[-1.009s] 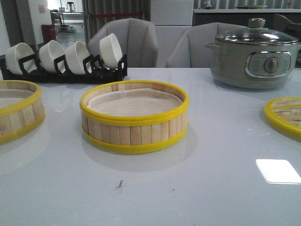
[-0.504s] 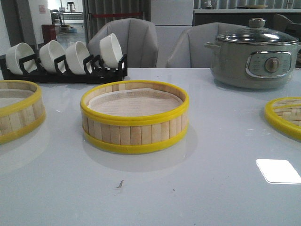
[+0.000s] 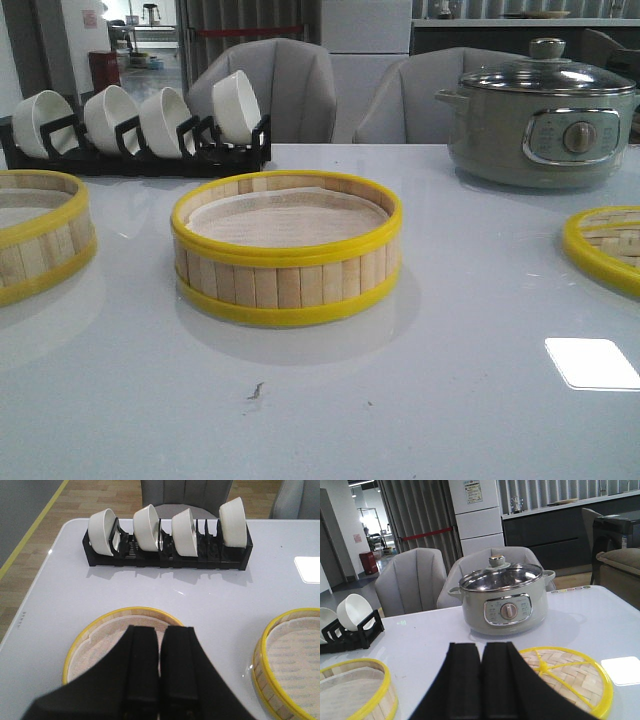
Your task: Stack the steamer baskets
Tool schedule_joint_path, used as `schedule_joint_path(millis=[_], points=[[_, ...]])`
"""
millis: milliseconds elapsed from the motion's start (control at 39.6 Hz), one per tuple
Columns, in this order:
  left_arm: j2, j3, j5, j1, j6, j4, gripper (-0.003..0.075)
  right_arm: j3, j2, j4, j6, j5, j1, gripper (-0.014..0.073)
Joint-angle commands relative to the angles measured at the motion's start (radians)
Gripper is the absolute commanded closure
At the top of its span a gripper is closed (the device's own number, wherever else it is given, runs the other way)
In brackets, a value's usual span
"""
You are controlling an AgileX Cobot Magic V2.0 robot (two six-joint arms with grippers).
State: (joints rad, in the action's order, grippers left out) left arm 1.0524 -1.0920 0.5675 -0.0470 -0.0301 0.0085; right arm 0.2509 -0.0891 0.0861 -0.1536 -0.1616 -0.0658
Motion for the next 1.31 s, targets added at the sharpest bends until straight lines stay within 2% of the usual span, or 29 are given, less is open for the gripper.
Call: schedule_joint_path(millis=[0, 151, 303, 555, 1009, 1110, 1286], points=[[-0.012, -0.032, -0.077, -0.007, -0.004, -0.008, 0.0632, 0.199, -0.156, -0.009, 0.007, -0.067, -0.002, 0.0554], [-0.012, -0.032, -0.067, -0.007, -0.004, -0.008, 0.0632, 0.446, -0.422, -0.009, 0.007, -0.235, -0.002, 0.0554], [-0.012, -0.032, -0.044, -0.007, -0.004, -0.008, 0.0632, 0.582, -0.586, -0.009, 0.007, -0.319, -0.002, 0.0554], [-0.012, -0.032, -0.026, -0.007, -0.004, -0.008, 0.0632, 0.603, -0.646, -0.008, 0.007, -0.254, -0.002, 0.0554], [-0.011, -0.032, -0.040, -0.007, -0.004, -0.016, 0.0632, 0.603, -0.646, -0.008, 0.012, -0.238, -0.002, 0.0545], [-0.011, -0.032, -0.034, -0.007, -0.004, -0.016, 0.0632, 0.603, -0.646, -0.045, 0.017, -0.238, -0.002, 0.0461], [-0.011, -0.032, -0.061, -0.007, -0.004, -0.016, 0.0617, 0.602, -0.646, -0.077, 0.017, -0.250, -0.002, 0.0197]])
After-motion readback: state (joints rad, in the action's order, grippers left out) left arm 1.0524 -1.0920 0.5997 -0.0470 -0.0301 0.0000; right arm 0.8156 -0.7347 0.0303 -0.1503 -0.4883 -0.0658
